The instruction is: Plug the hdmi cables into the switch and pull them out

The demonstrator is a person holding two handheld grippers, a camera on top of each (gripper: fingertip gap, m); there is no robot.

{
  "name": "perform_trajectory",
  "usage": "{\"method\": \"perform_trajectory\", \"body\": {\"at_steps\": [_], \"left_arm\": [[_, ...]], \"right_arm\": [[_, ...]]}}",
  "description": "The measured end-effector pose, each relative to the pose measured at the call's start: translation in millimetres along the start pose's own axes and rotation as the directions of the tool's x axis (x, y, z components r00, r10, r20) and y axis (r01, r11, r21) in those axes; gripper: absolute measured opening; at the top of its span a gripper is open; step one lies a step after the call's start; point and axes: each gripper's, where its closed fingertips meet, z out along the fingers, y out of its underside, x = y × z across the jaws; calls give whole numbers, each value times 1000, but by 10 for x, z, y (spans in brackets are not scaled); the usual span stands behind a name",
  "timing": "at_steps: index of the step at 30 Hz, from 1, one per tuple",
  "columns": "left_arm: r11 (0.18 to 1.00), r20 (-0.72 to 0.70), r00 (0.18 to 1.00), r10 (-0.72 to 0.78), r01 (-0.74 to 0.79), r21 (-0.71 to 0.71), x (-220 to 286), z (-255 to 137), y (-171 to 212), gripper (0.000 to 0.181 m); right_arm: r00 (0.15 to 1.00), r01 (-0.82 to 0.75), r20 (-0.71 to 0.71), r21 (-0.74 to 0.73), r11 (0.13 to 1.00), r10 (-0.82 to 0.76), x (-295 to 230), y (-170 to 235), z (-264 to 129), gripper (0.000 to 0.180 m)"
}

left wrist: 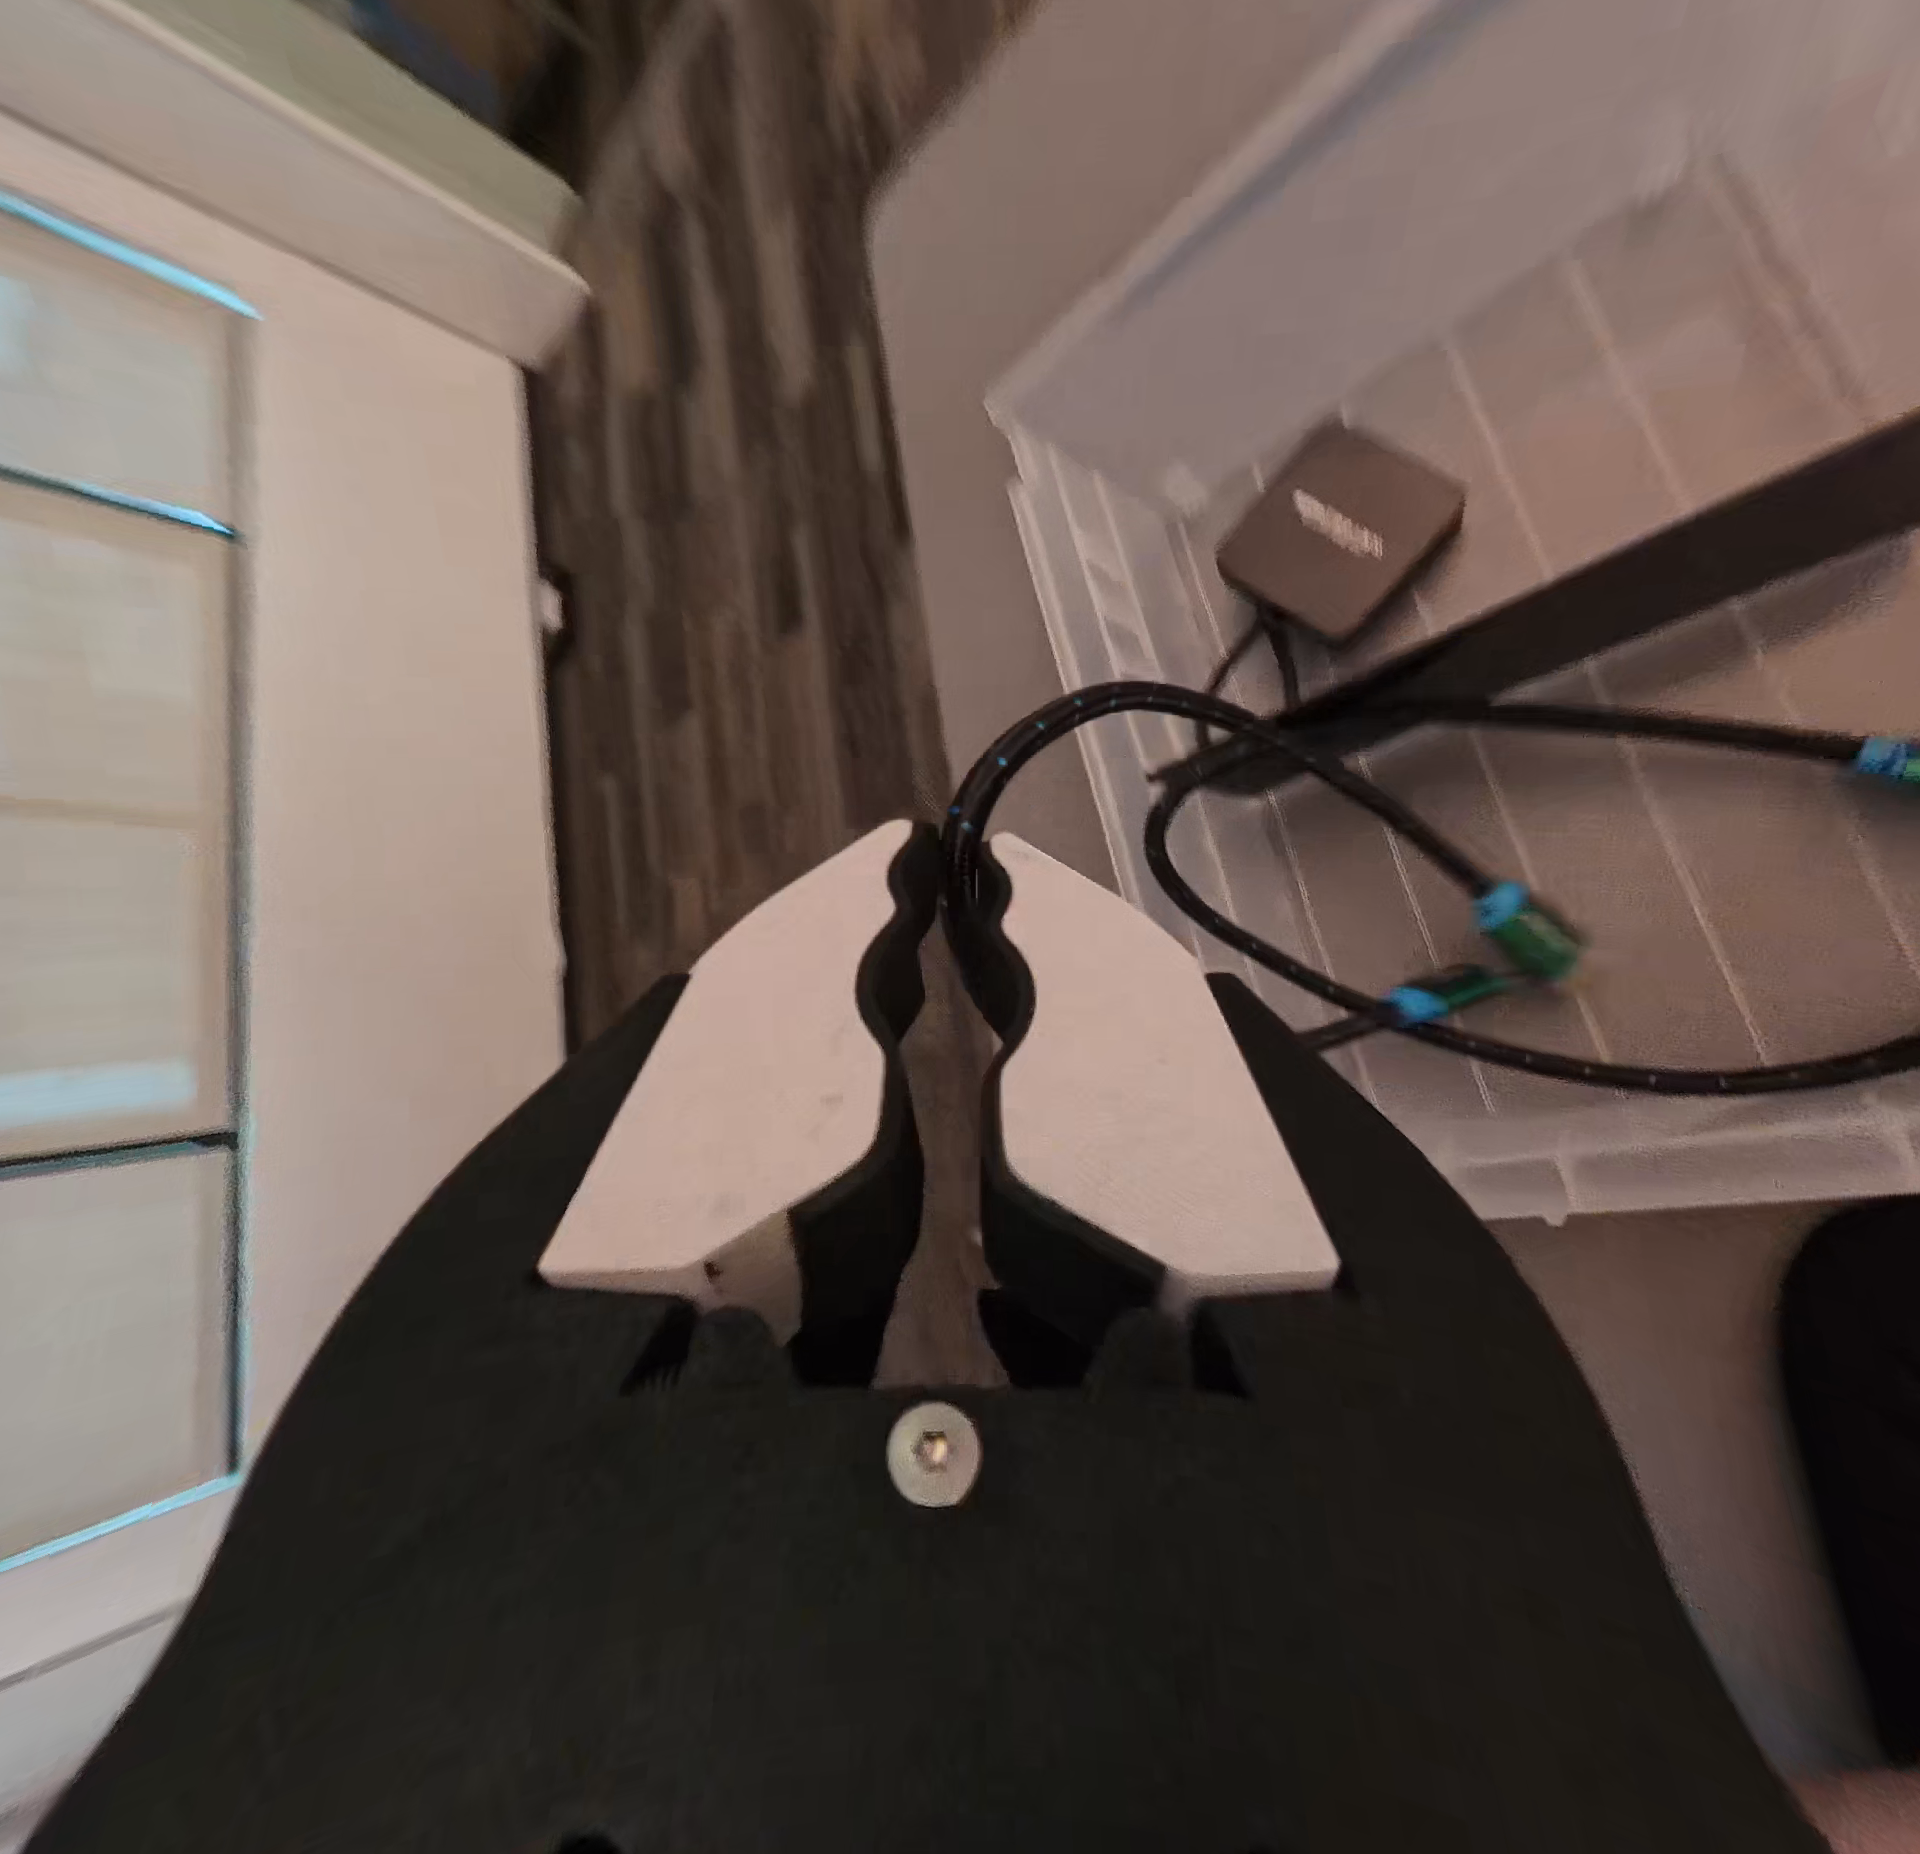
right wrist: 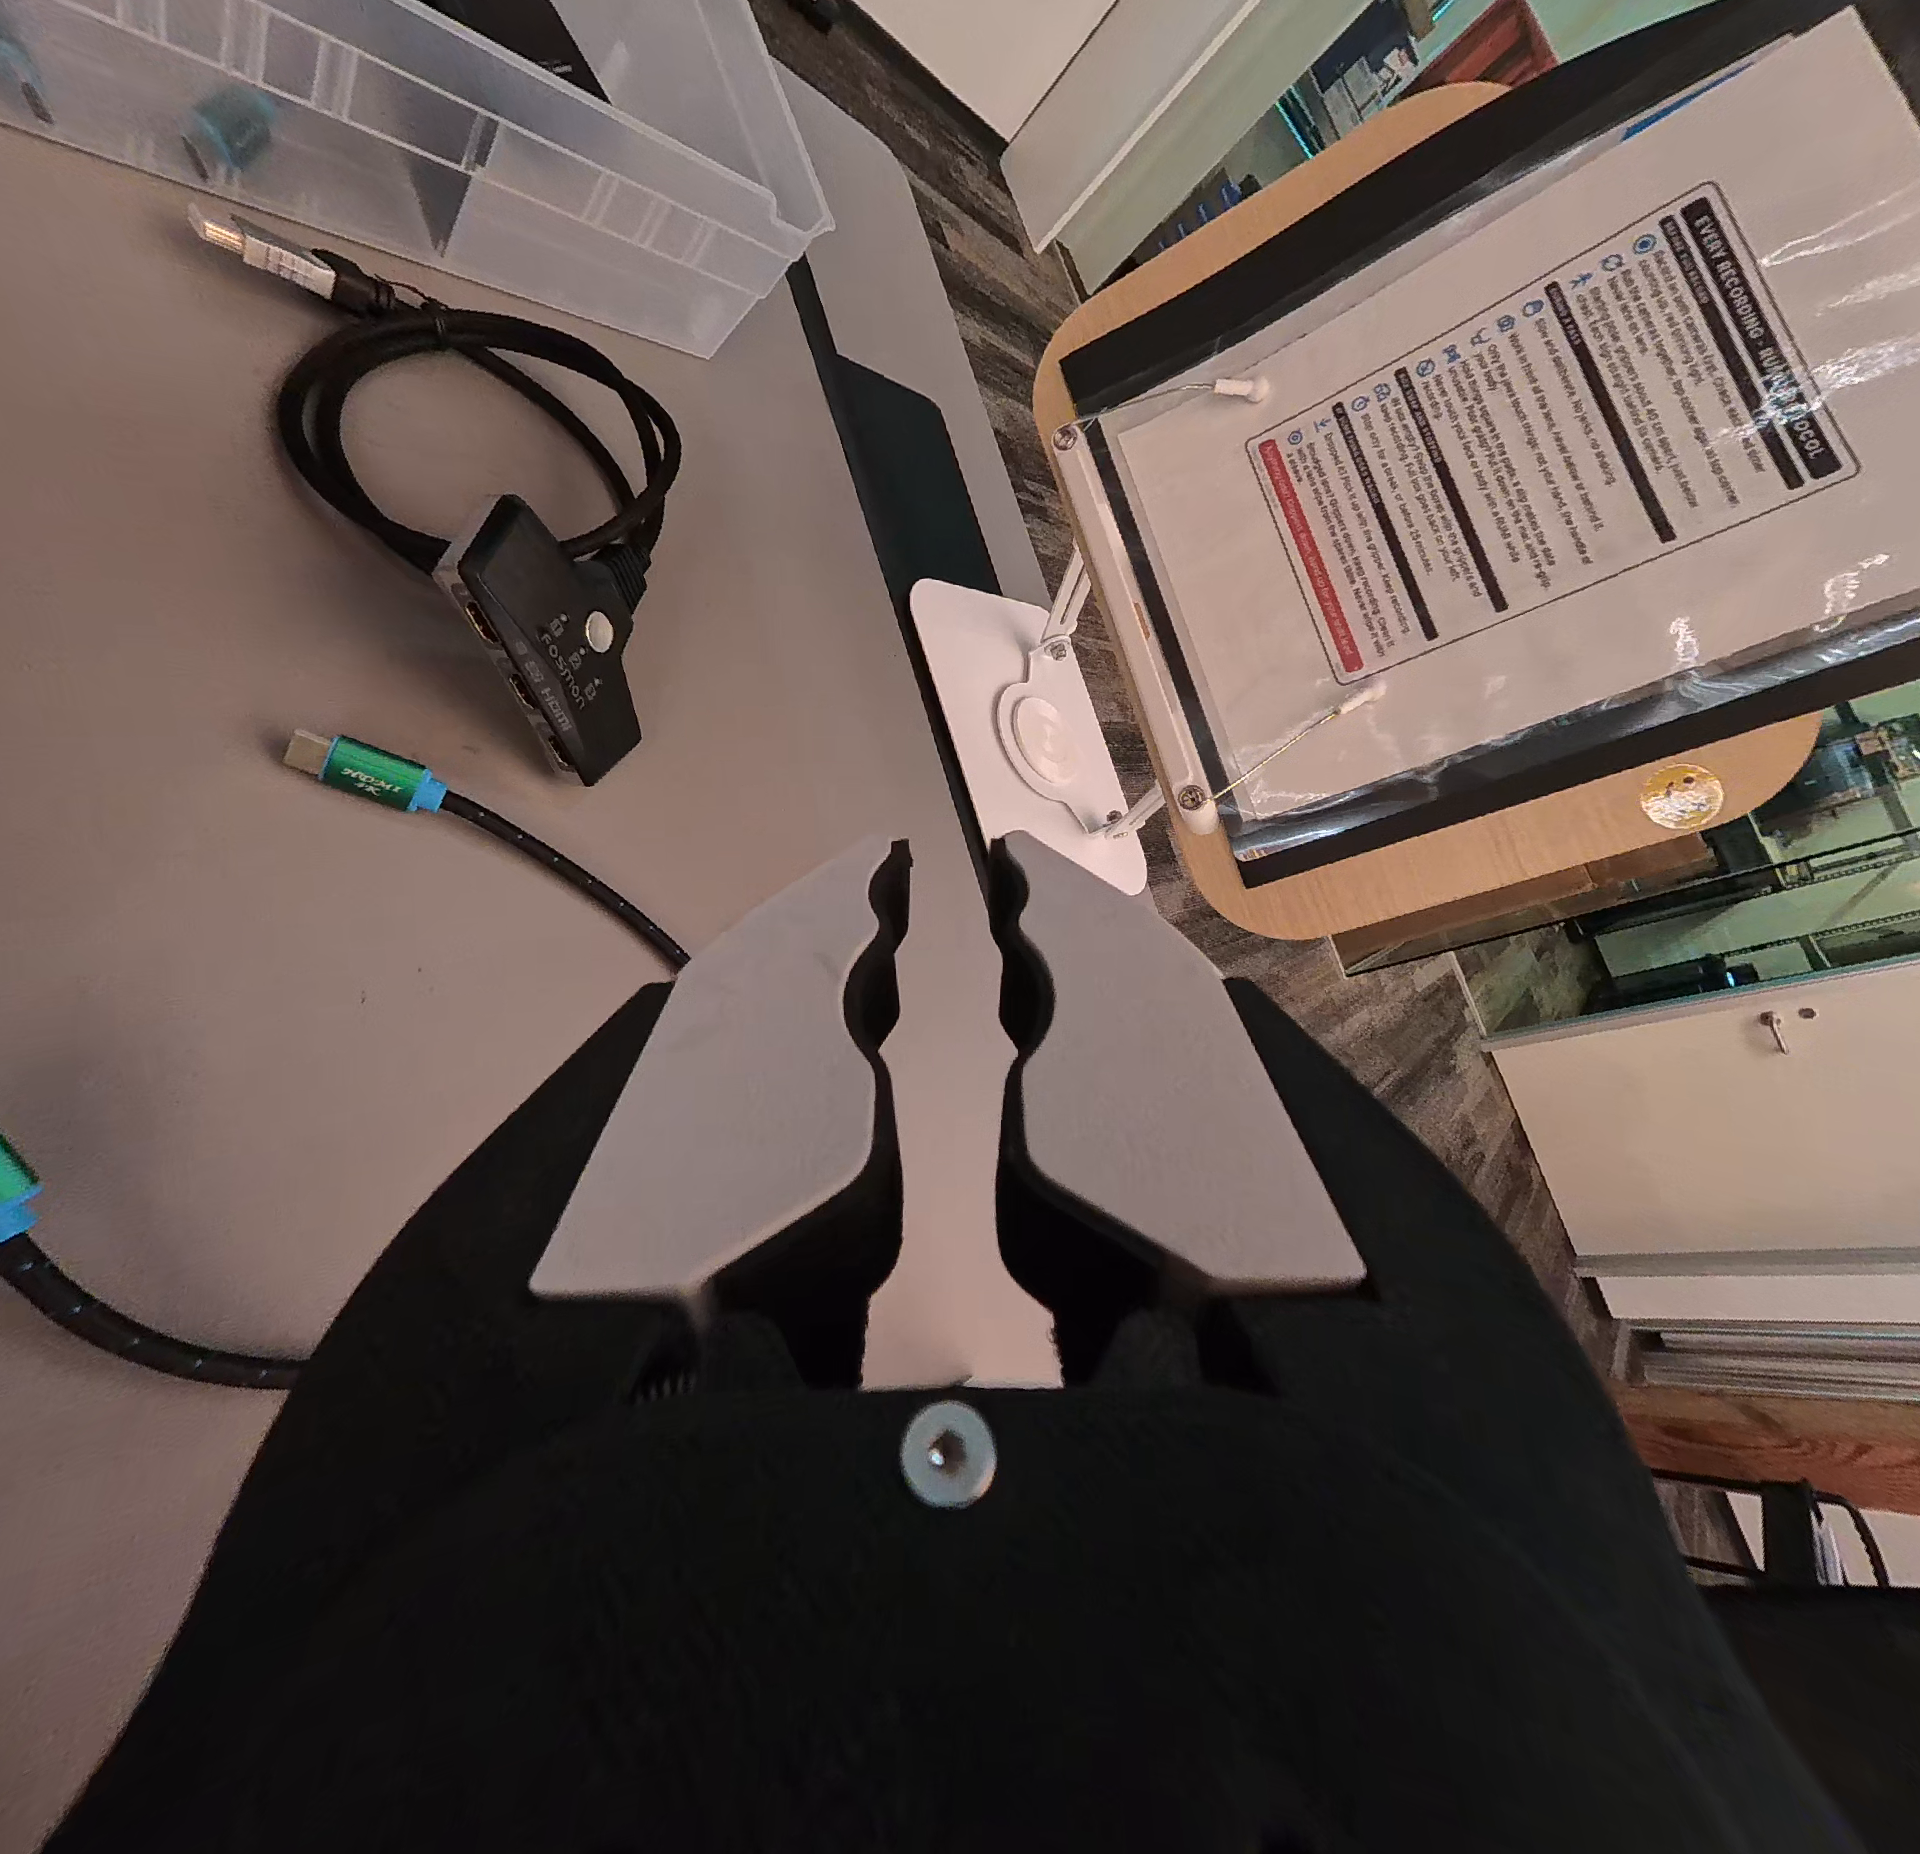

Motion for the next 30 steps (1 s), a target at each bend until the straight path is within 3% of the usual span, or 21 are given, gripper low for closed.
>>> {"method": "perform_trajectory", "body": {"at_steps": [5,11,14,16,18,28,30], "left_arm": [[924,118,993,18,-62,377,124,-951,-697,6],[659,-37,992,122,-53,750,767,-1744,-1384,6],[578,-77,973,220,-66,814,1084,-1880,-1569,6],[521,-77,960,268,-78,850,1244,-1963,-1661,6],[488,-94,943,318,-78,869,1395,-2021,-1704,7],[486,-60,933,355,-128,865,1539,-1943,-1769,6],[482,-65,931,359,-126,867,1559,-1950,-1774,6]], "right_arm": [[1000,16,4,9,1000,-16,-35,-56,45,15],[988,-36,156,137,990,15,-353,-345,228,17],[888,-260,442,247,934,130,-746,-647,282,35],[761,-404,623,237,884,180,-979,-805,270,42],[677,-440,713,190,878,184,-1162,-836,297,46],[606,-483,742,57,874,286,-1439,-806,655,45],[545,-527,778,27,850,313,-1504,-863,669,44]]}}
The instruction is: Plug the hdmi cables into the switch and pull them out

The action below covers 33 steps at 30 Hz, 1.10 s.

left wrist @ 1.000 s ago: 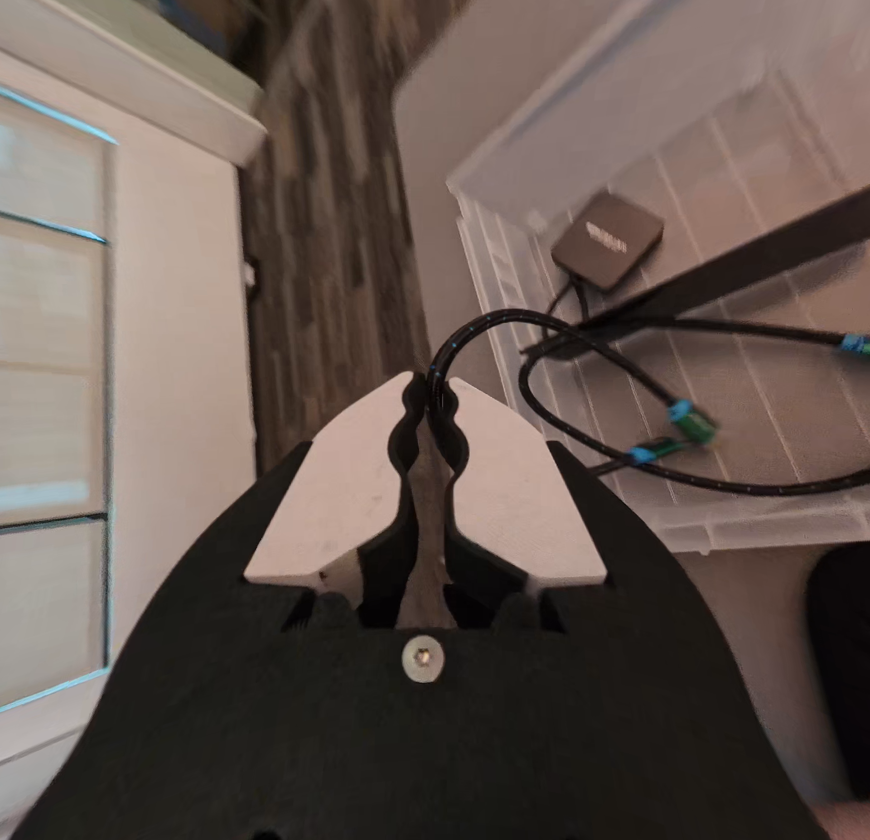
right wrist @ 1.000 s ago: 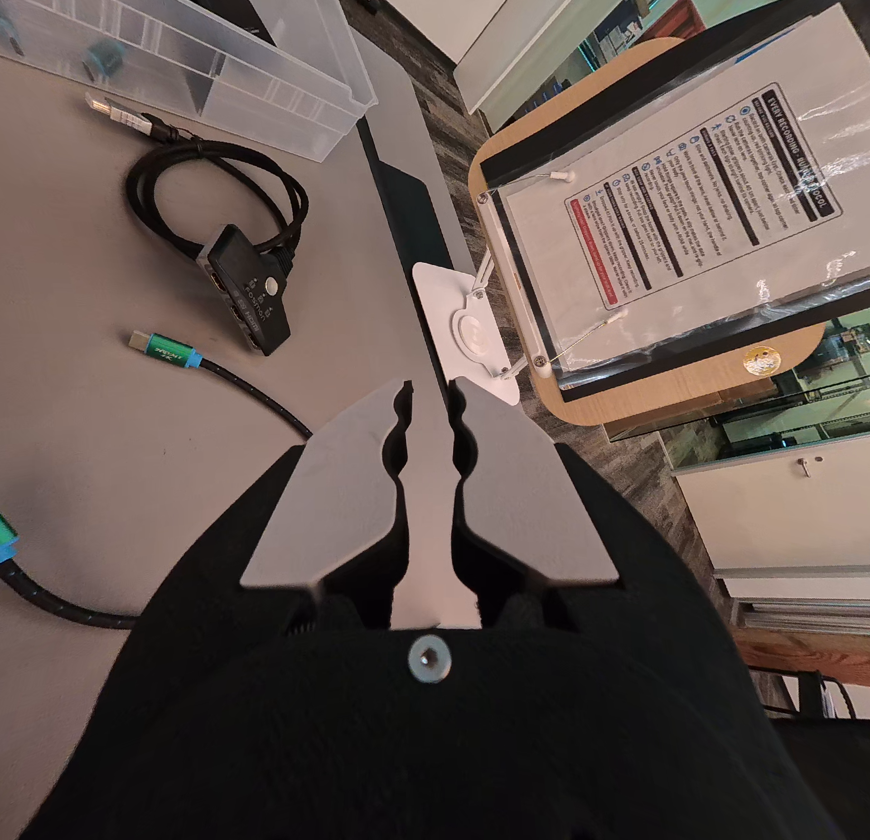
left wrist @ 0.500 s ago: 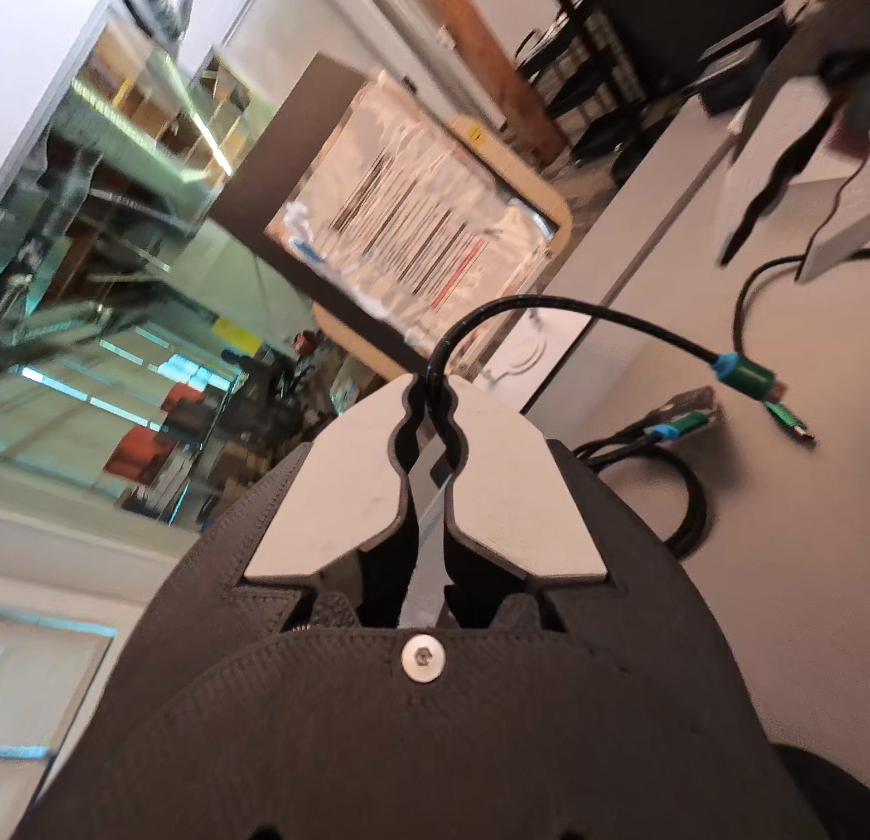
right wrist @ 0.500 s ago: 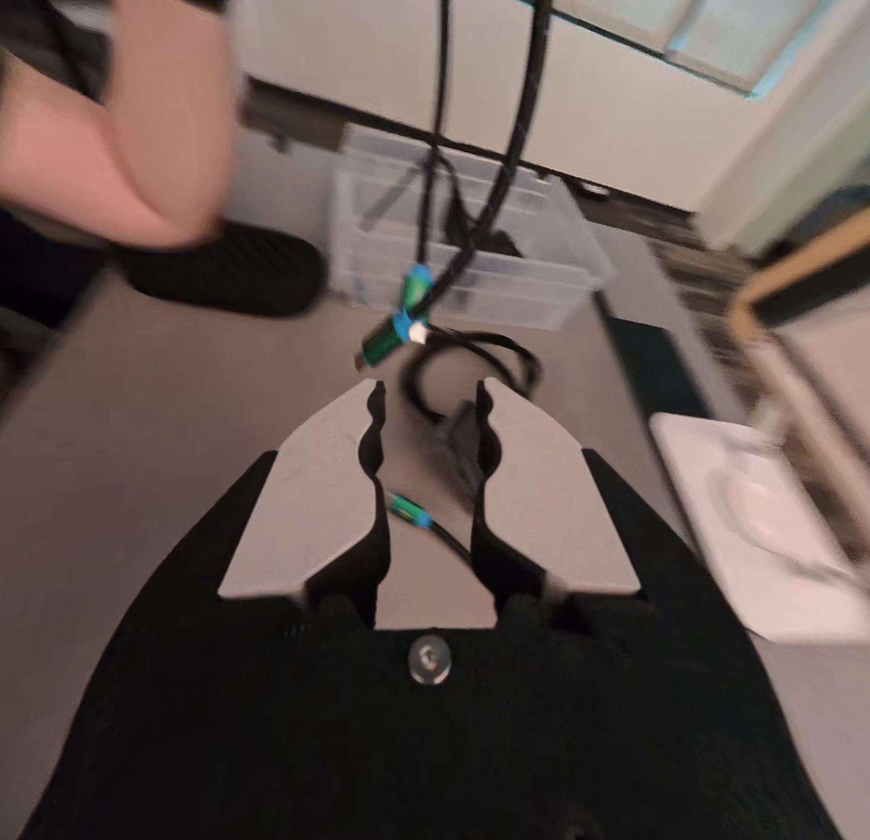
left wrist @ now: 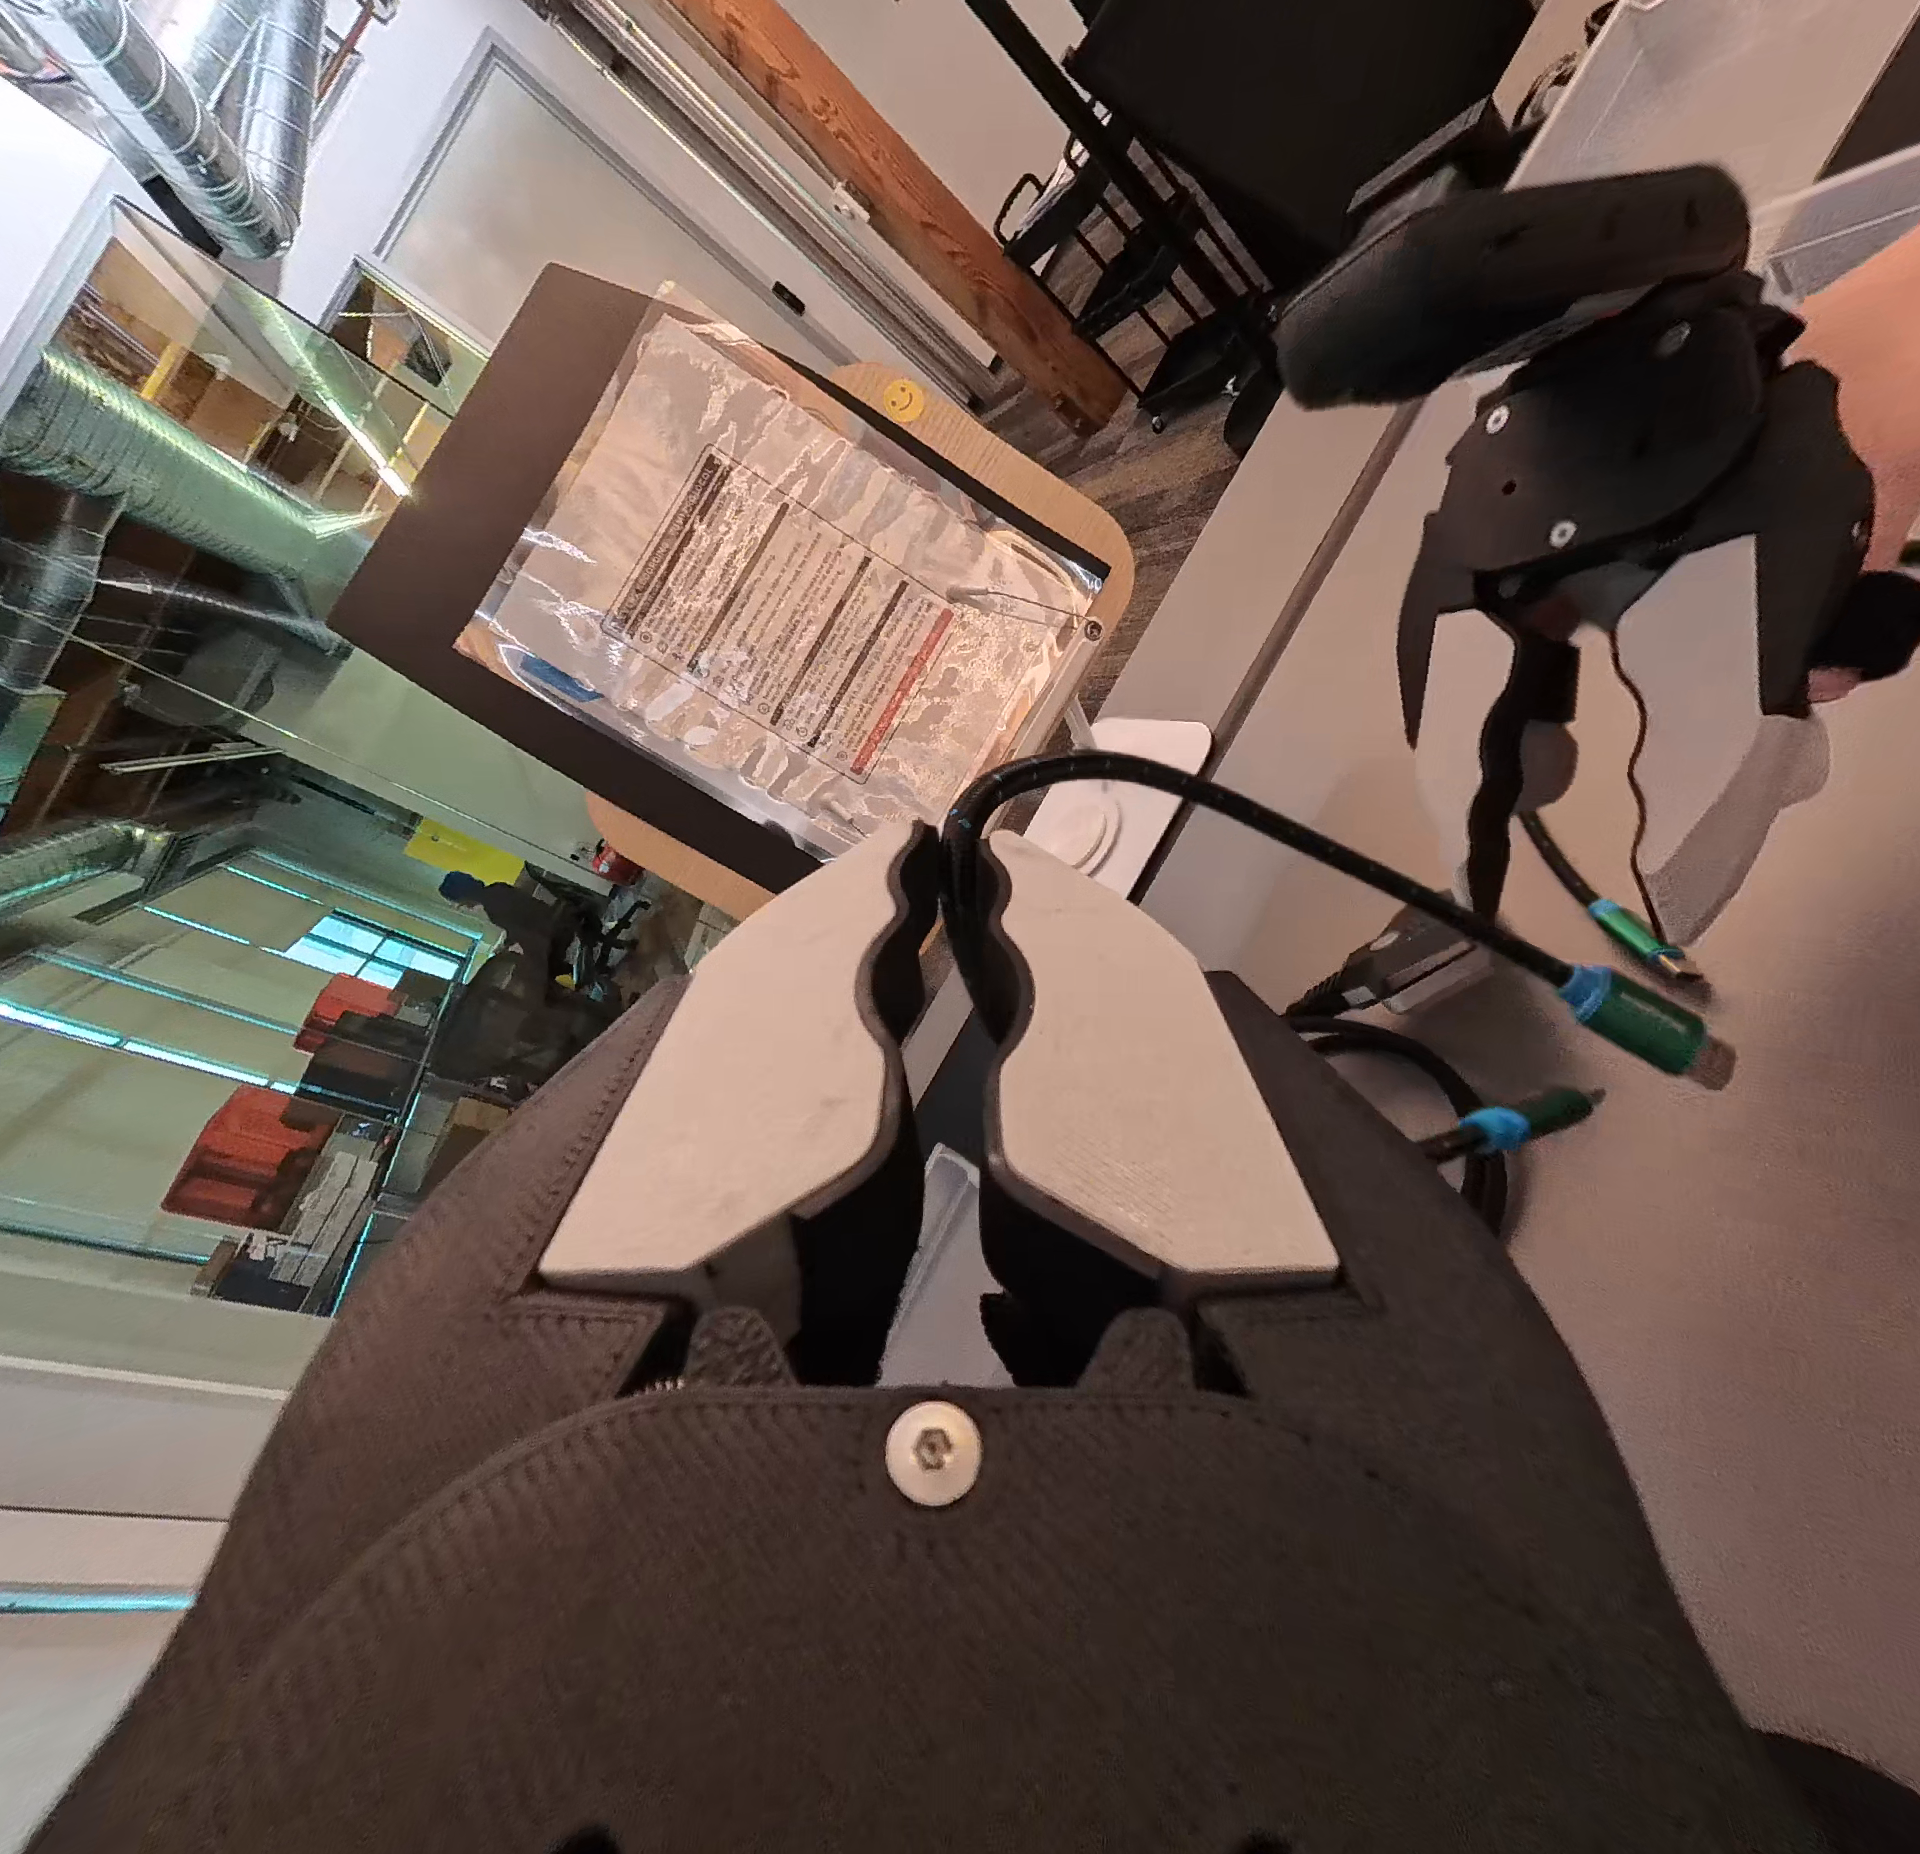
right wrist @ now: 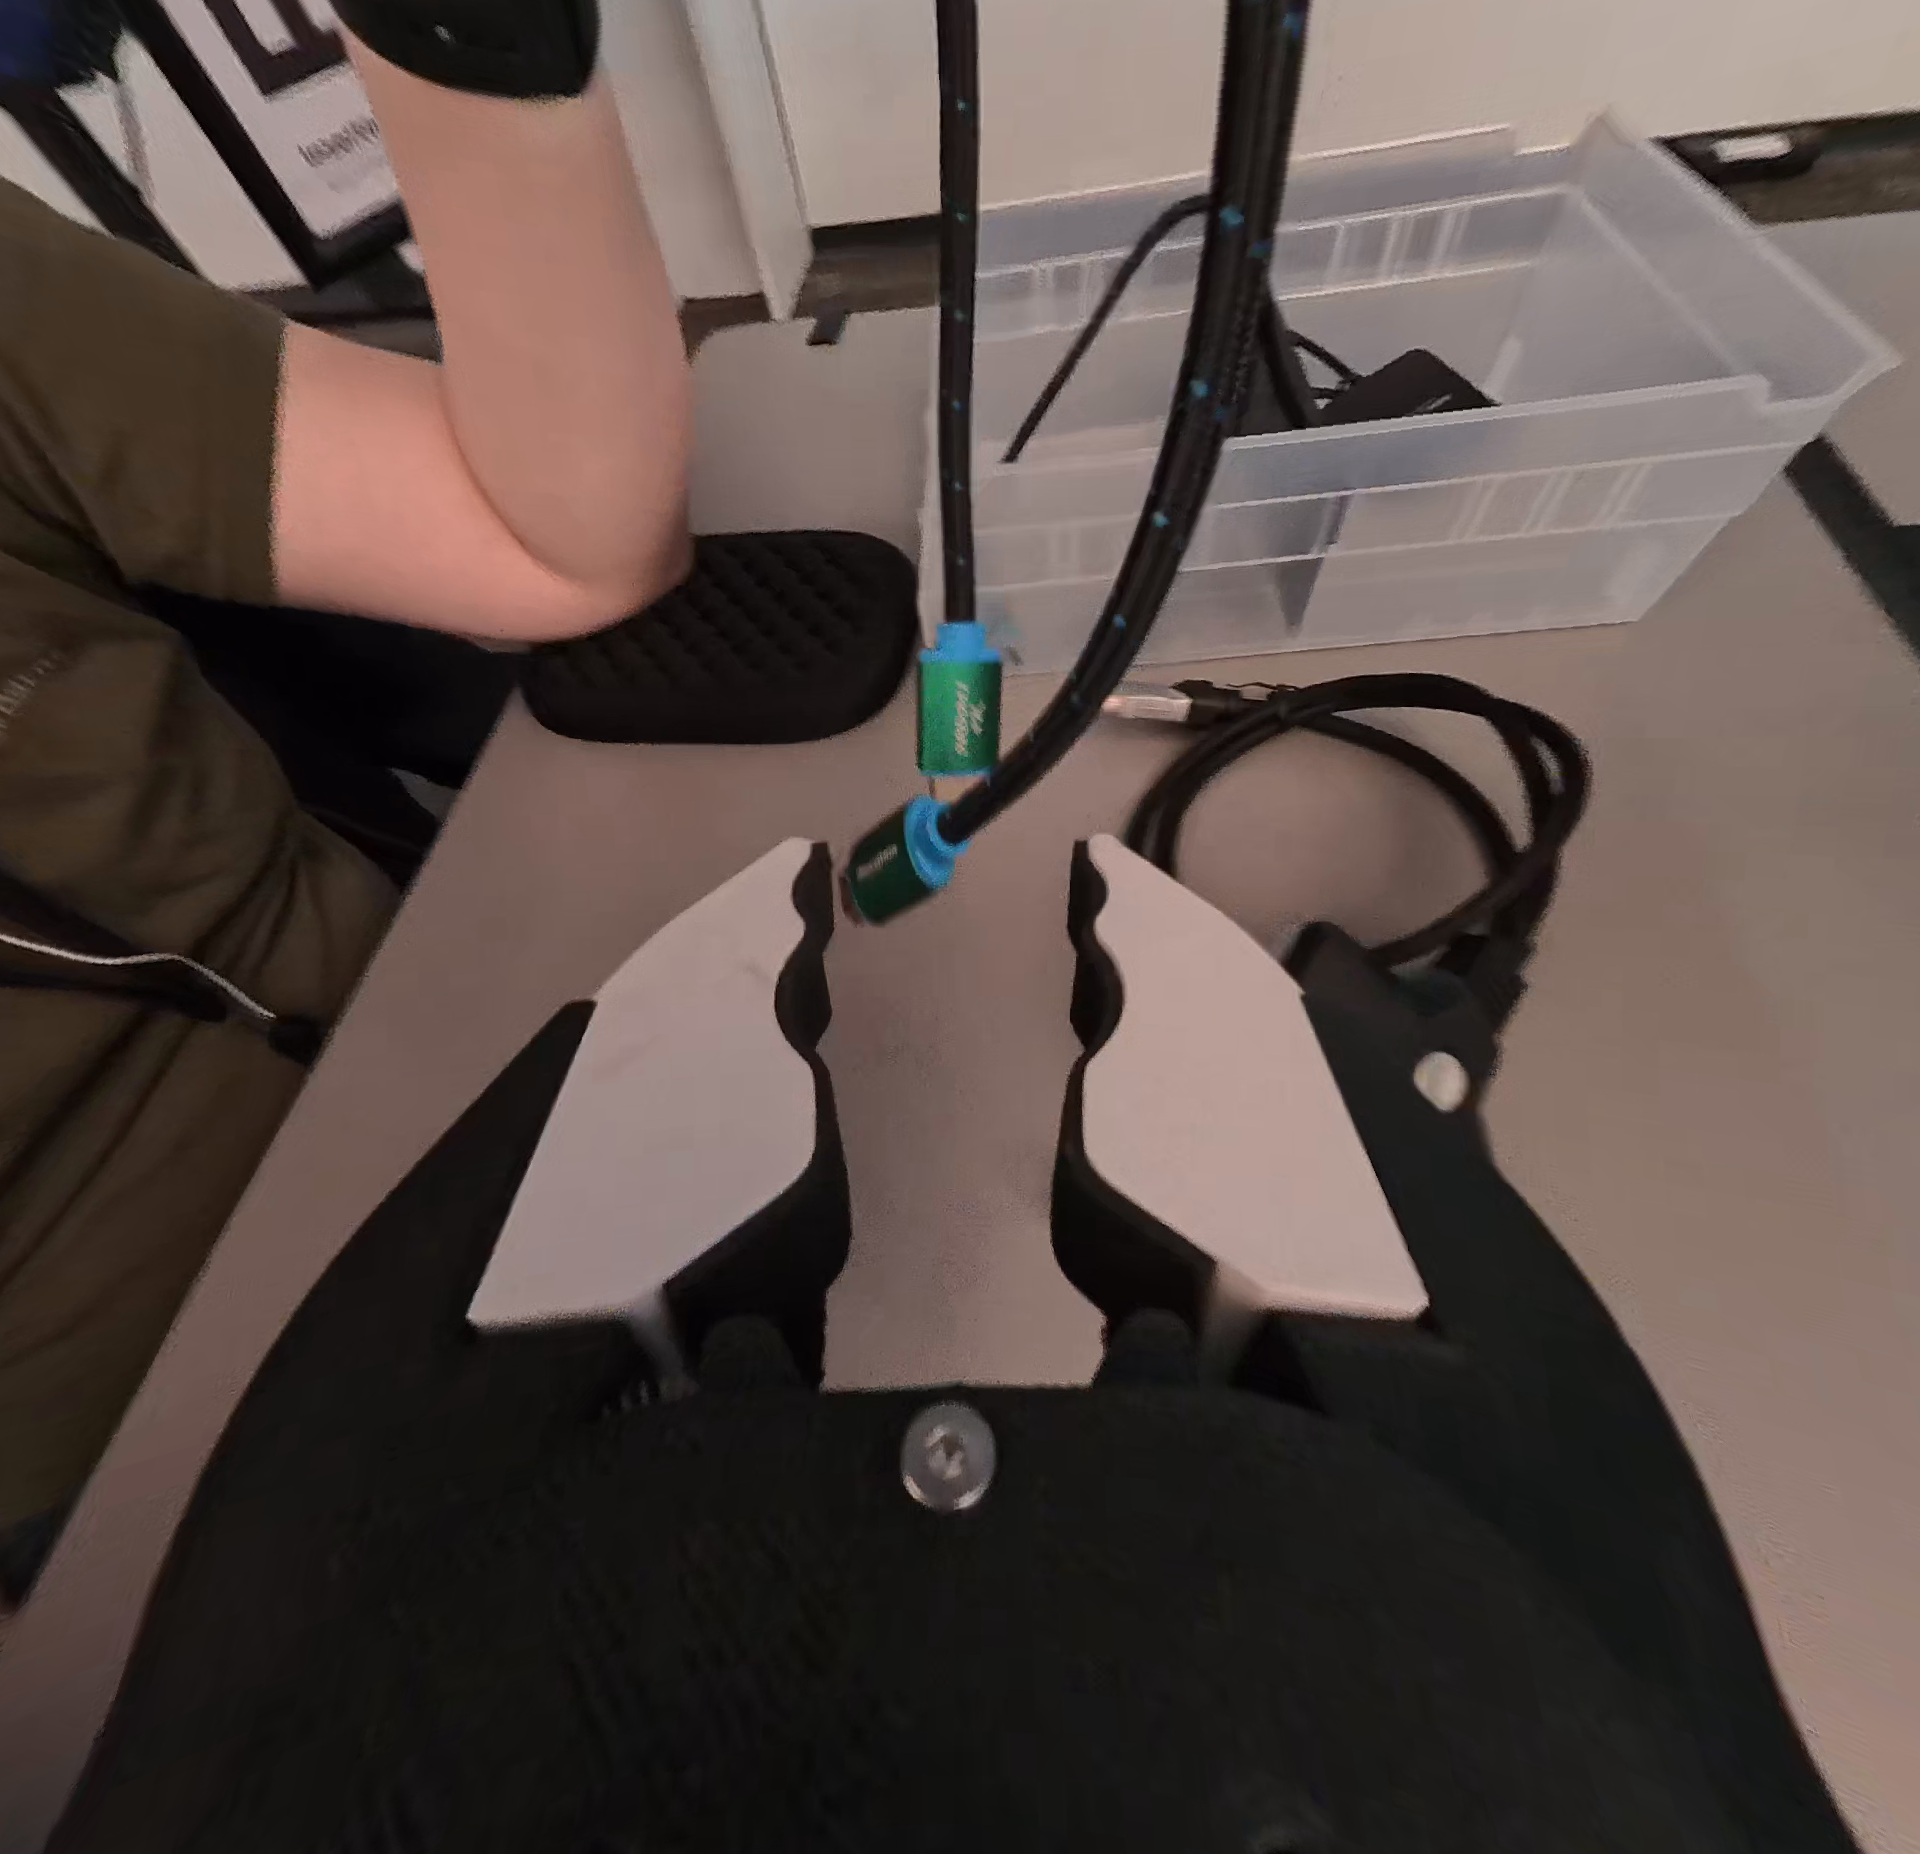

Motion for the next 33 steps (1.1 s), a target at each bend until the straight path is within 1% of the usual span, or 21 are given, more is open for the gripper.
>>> {"method": "perform_trajectory", "body": {"at_steps": [2,4,5,7,10,12,14,16,18,20,21,22,23,24,25,28,31,33], "left_arm": [[1000,-1,1000,3,-3,6,11,0,-16,6],[1000,-5,1000,3,-3,14,23,-5,-34,6],[1000,-5,1000,2,-2,19,25,-7,-44,6],[999,-7,1000,-6,6,37,30,-7,-71,6],[997,14,1000,-23,22,74,-14,-18,-123,7],[995,2,999,-41,41,91,-20,-34,-137,7],[991,13,997,-78,76,114,-72,-56,-145,7],[977,66,989,-132,118,178,-182,-84,-166,7],[962,98,977,-190,165,218,-279,-85,-159,17],[953,56,963,-264,251,166,-291,-14,-59,28],[945,19,952,-307,302,121,-272,26,13,39],[933,-3,936,-351,350,80,-278,56,86,56],[920,-12,921,-390,390,45,-301,70,161,70],[908,-12,908,-418,419,26,-336,69,223,77],[899,0,899,-438,438,26,-393,52,270,79],[880,85,876,-474,468,79,-620,-62,323,77],[884,83,882,-464,455,103,-627,-142,259,74],[905,41,908,-417,412,104,-502,-136,161,67]], "right_arm": [[998,-51,45,-4,999,51,-34,18,65,41],[994,-84,62,-40,996,87,-39,79,112,32],[992,-96,70,-62,993,101,-43,114,129,29],[989,-102,103,-52,993,107,-81,102,157,24],[984,-115,127,-62,991,122,-118,107,223,25],[989,-90,111,-75,993,98,-99,112,241,16],[984,-116,134,-37,992,121,-107,22,190,14],[972,-176,162,25,984,170,-90,-97,78,13],[955,-243,196,102,965,220,-59,-224,-62,12],[935,-308,235,165,937,266,-31,-324,-186,12],[925,-338,248,189,922,288,-7,-357,-233,12],[911,-378,258,216,900,320,32,-394,-273,12],[885,-436,291,240,867,365,60,-438,-313,12],[848,-504,331,267,821,413,98,-487,-352,12],[807,-572,372,298,764,459,153,-535,-389,12],[680,-726,493,352,591,543,305,-604,-472,12],[568,-822,611,396,409,551,444,-669,-576,12],[529,-849,655,414,329,541,500,-692,-621,12]]}}
